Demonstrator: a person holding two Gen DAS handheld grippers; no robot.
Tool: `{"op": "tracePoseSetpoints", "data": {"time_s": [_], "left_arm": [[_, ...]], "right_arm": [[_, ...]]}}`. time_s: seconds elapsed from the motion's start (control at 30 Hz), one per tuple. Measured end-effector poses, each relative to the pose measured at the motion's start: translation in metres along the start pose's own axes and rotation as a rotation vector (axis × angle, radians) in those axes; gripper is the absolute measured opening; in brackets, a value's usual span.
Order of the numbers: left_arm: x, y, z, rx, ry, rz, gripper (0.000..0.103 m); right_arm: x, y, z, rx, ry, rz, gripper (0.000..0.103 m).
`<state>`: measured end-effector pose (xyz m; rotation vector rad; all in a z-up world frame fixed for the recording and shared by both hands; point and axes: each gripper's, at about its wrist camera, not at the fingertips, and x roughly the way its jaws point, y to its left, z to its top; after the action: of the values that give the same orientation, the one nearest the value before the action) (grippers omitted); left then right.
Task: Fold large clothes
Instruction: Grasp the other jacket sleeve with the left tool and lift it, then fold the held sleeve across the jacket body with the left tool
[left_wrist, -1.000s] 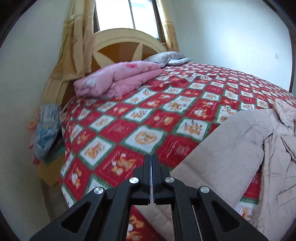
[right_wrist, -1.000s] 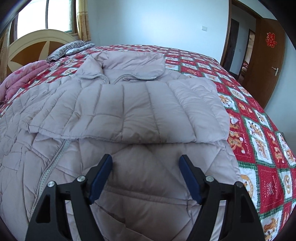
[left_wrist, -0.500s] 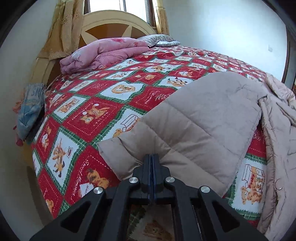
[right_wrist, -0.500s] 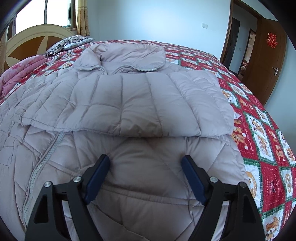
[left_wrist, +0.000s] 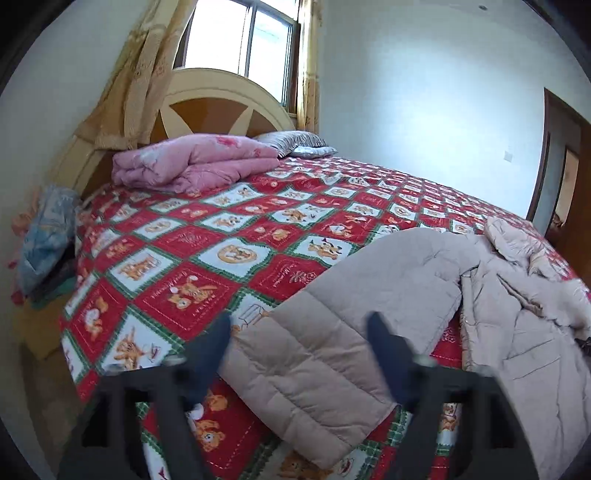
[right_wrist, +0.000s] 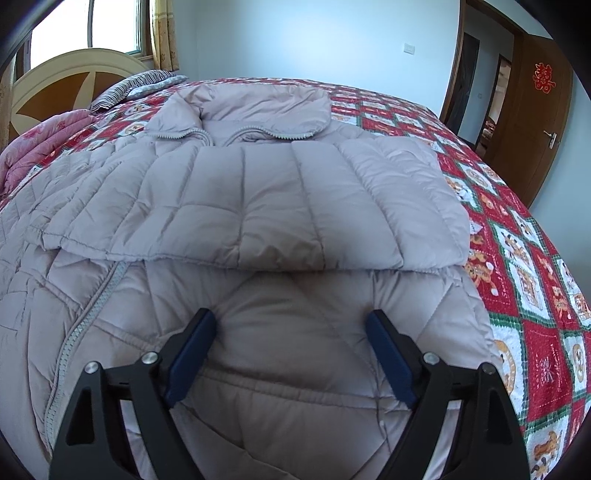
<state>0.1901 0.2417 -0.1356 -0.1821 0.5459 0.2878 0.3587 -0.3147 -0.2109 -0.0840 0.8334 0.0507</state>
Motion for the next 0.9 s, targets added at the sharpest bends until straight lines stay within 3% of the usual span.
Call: {"op": "tracePoseSetpoints", "data": {"time_s": [0.03, 0.1, 0.23, 0.37, 0.47, 0.53, 0.6, 0.67, 0.77, 0.9], "left_arm": [[0.003, 0.0, 0.001, -0.001, 0.025, -0.012, 0.101], [0.005, 0.004, -0.002, -0.03, 0.068, -0.045, 0.101], [0.018, 0.011, -0.01, -0.115, 0.163, -0.039, 0.101], [0.037, 0.011, -0.03, -0.135, 0.239, -0.028, 0.101], [0.04, 0.004, -0.031, -0.074, 0.2, -0.004, 0.101], [0.041, 0.001, -0.029, -0.071, 0.199, -0.013, 0.084], [0.045, -0.001, -0.025, -0.05, 0.221, -0.002, 0.043], [0.044, -0.004, -0.022, -0.028, 0.226, -0.035, 0.029], [0.035, -0.007, -0.016, 0.008, 0.204, -0.035, 0.017], [0.012, -0.009, 0.014, 0.01, 0.113, -0.049, 0.016]], "right_arm": [[0.0, 0.0, 0.0, 0.002, -0.001, 0.001, 0.087], [0.0, -0.001, -0.001, 0.003, 0.0, 0.004, 0.088], [0.0, -0.001, -0.001, 0.003, 0.001, 0.004, 0.088], [0.0, 0.0, 0.0, 0.004, -0.001, 0.003, 0.088], [0.0, 0.0, 0.0, 0.003, -0.001, 0.001, 0.089], [0.0, -0.001, 0.0, 0.004, -0.001, 0.003, 0.089], [0.0, -0.001, 0.0, 0.005, -0.001, 0.003, 0.09], [0.0, -0.001, 0.0, 0.006, -0.003, 0.001, 0.09], [-0.001, -0.001, 0.0, 0.006, -0.005, -0.005, 0.091], [-0.001, -0.001, 0.0, 0.006, -0.004, -0.004, 0.091]]}}
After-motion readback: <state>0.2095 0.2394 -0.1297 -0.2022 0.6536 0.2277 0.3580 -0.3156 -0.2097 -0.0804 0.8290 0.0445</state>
